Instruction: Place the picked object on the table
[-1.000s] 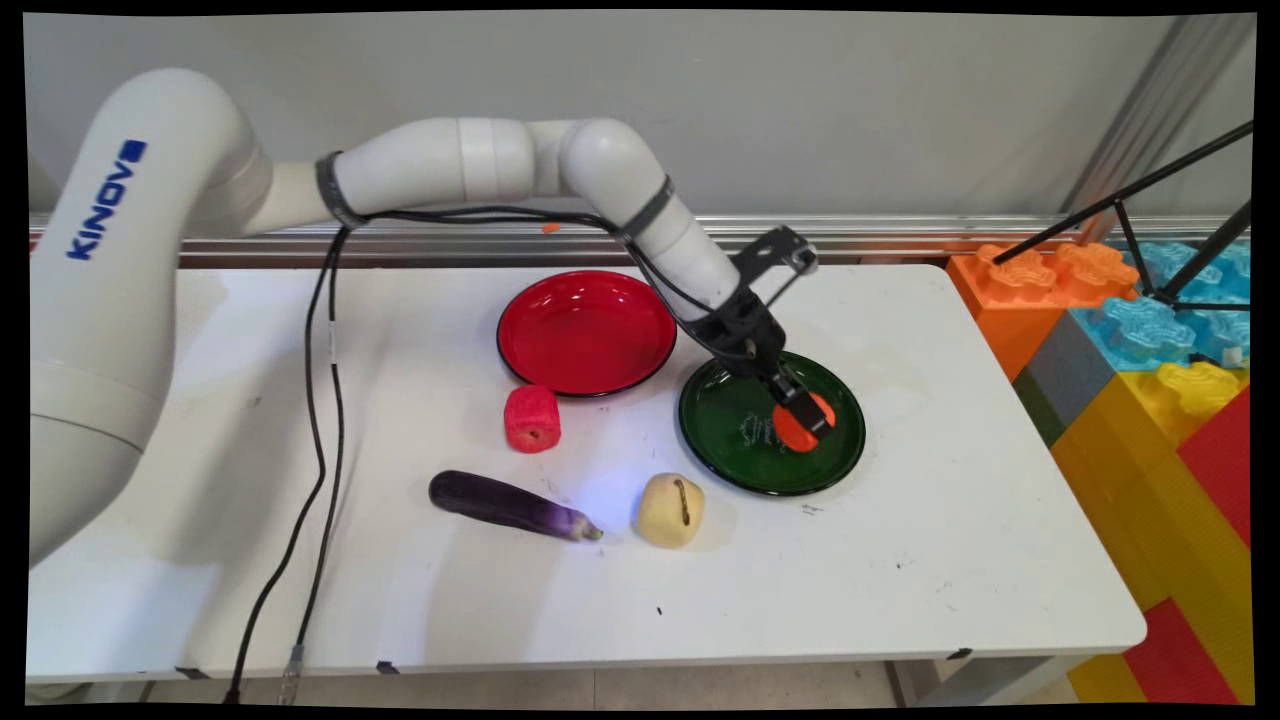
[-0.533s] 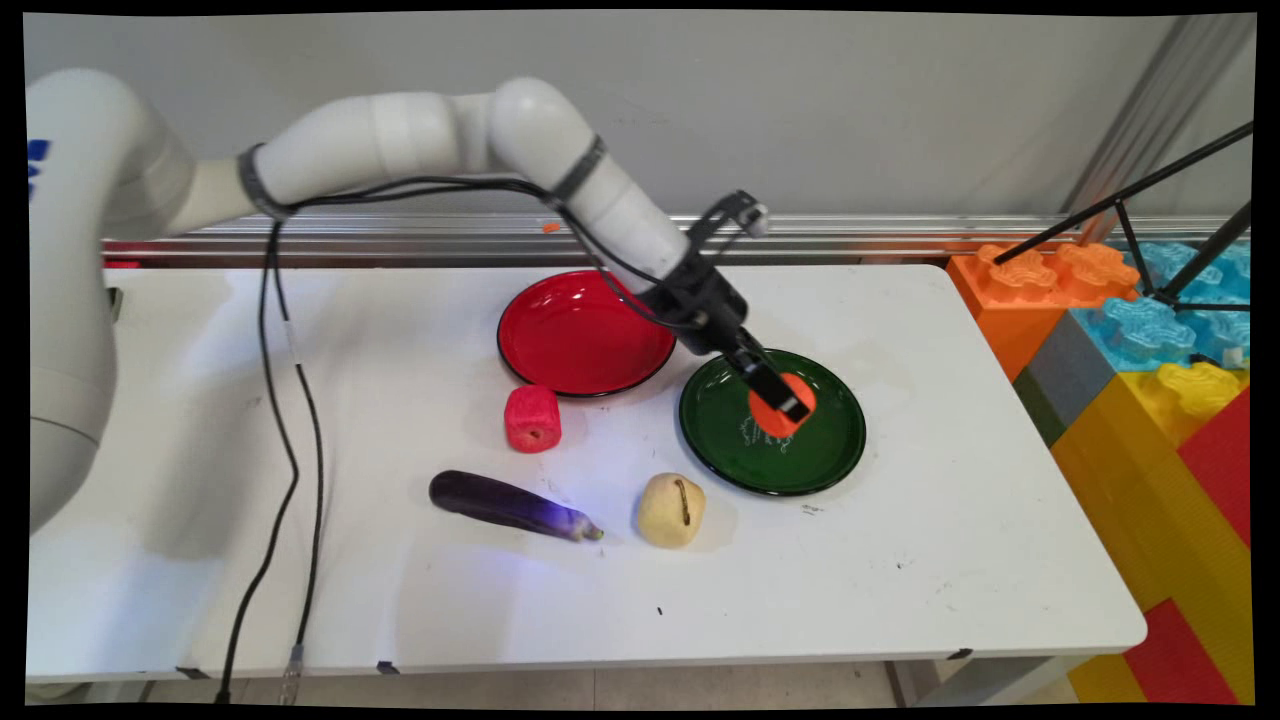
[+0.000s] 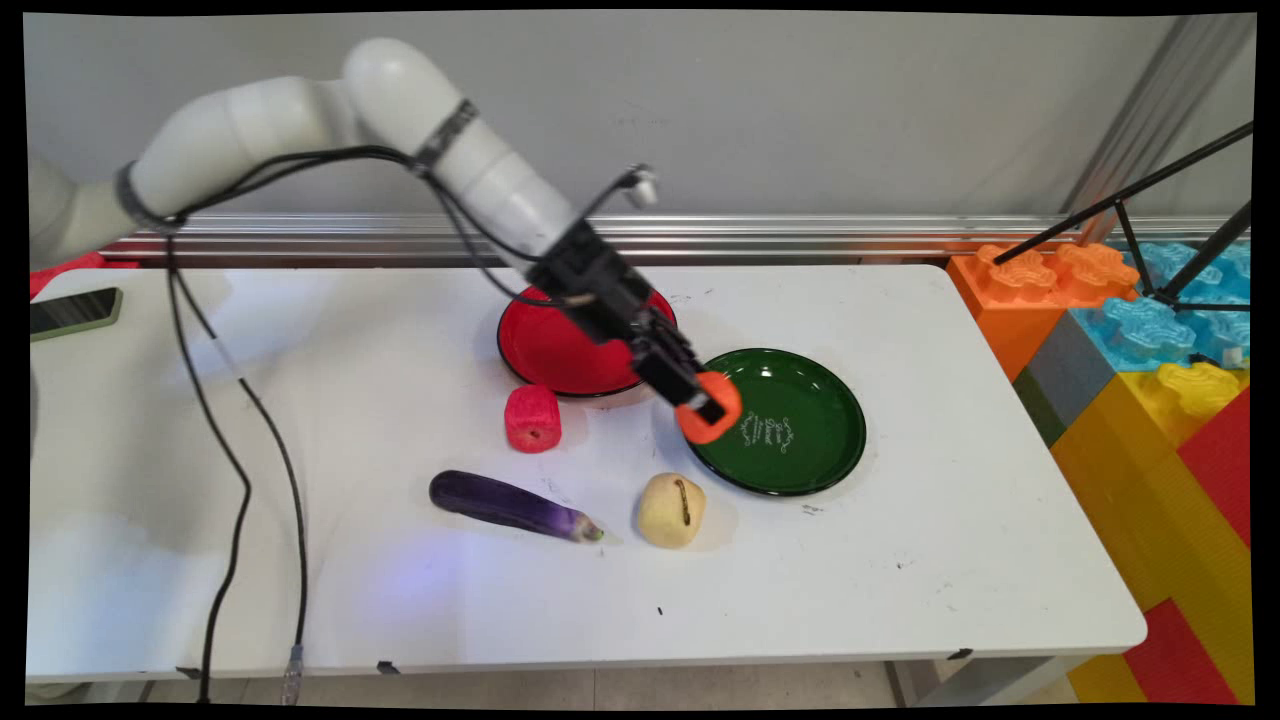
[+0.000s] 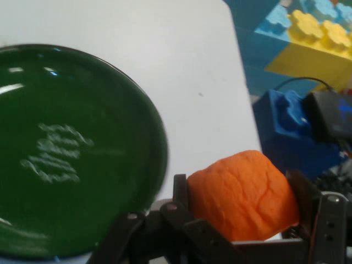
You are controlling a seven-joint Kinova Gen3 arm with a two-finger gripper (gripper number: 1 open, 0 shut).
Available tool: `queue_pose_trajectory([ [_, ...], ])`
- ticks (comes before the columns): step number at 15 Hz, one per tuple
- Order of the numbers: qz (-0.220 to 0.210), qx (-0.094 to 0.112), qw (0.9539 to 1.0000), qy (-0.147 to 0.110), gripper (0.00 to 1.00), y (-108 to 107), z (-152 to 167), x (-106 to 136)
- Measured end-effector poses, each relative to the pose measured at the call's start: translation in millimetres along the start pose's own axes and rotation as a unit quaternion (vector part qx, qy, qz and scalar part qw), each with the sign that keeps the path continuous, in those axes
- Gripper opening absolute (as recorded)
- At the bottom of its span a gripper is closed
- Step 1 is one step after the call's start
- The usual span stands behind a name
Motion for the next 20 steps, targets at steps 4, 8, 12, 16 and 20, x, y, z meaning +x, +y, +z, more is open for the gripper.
queue_pose_trajectory([
  [4, 0.004, -0.028, 0.9996, -0.005, 0.00, 14.8, -33.8, -33.0],
  [8, 0.003, -0.049, 0.9986, -0.018, 0.00, 24.3, -61.7, -73.1],
  [12, -0.001, -0.061, 0.9975, -0.035, 0.00, 26.5, -77.9, -111.0],
  [16, -0.001, -0.074, 0.9958, -0.055, 0.00, 25.8, -86.9, -147.9],
  [20, 0.003, -0.088, 0.9935, -0.072, 0.00, 23.9, -88.5, -177.7],
])
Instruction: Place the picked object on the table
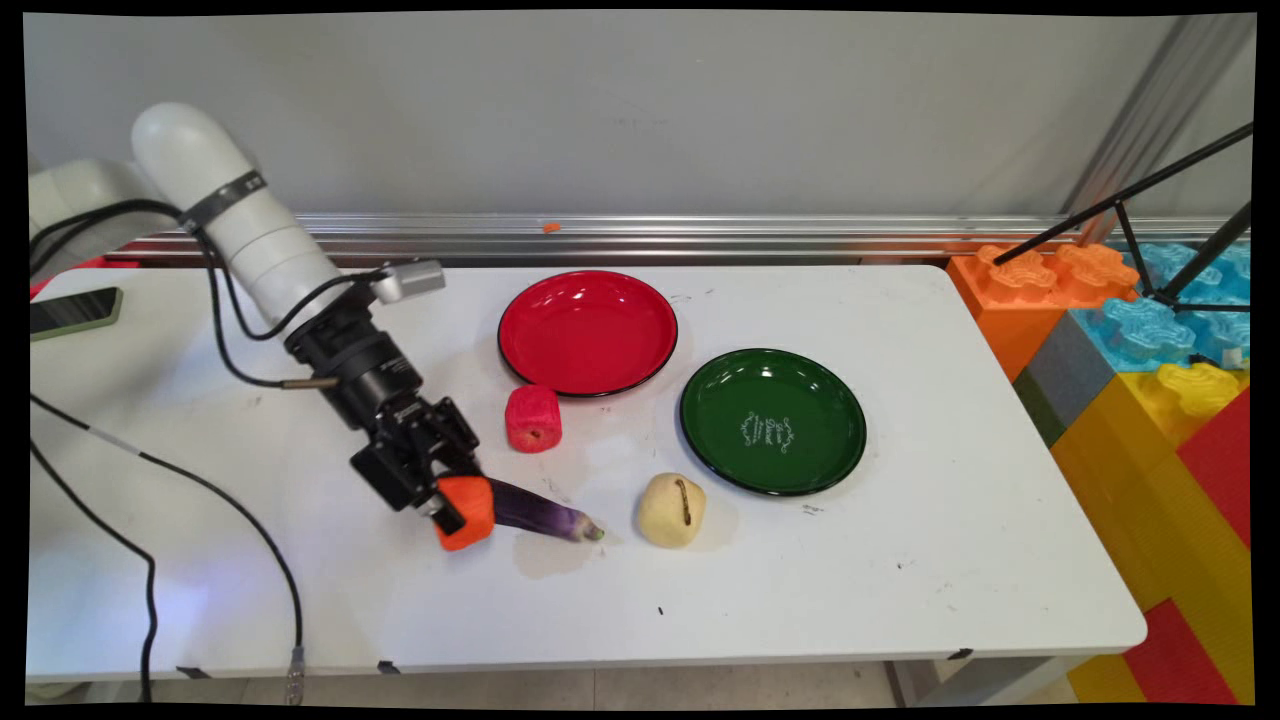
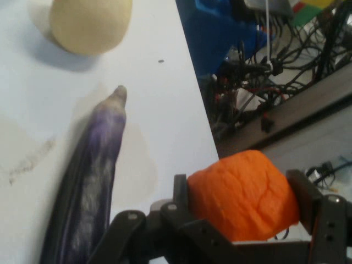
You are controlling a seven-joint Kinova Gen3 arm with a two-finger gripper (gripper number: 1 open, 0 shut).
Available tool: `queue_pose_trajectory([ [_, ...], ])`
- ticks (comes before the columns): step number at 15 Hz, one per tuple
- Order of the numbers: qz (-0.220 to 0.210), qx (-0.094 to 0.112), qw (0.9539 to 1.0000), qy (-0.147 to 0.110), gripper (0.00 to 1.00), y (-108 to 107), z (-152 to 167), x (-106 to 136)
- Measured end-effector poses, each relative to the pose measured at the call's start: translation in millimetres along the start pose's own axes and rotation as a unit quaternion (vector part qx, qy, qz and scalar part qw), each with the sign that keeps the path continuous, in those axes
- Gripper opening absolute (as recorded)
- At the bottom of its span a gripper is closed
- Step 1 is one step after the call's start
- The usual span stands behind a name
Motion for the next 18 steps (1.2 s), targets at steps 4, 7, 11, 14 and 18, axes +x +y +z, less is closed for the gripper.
queue_pose_trajectory([
  [4, 0.004, -0.006, 0.9999, -0.014, 0.00, -6.9, 5.5, -20.9],
  [7, 0.005, -0.006, 0.9998, -0.019, 0.00, -13.4, 9.9, -29.4],
  [11, 0.005, 0.000, 0.9997, -0.025, 0.00, -25.8, 17.0, -38.8],
  [14, 0.004, 0.005, 0.9995, -0.029, 0.00, -33.7, 19.4, -45.9],
  [18, -0.002, 0.010, 0.9993, -0.035, 1.00, -40.5, 18.9, -56.4],
])
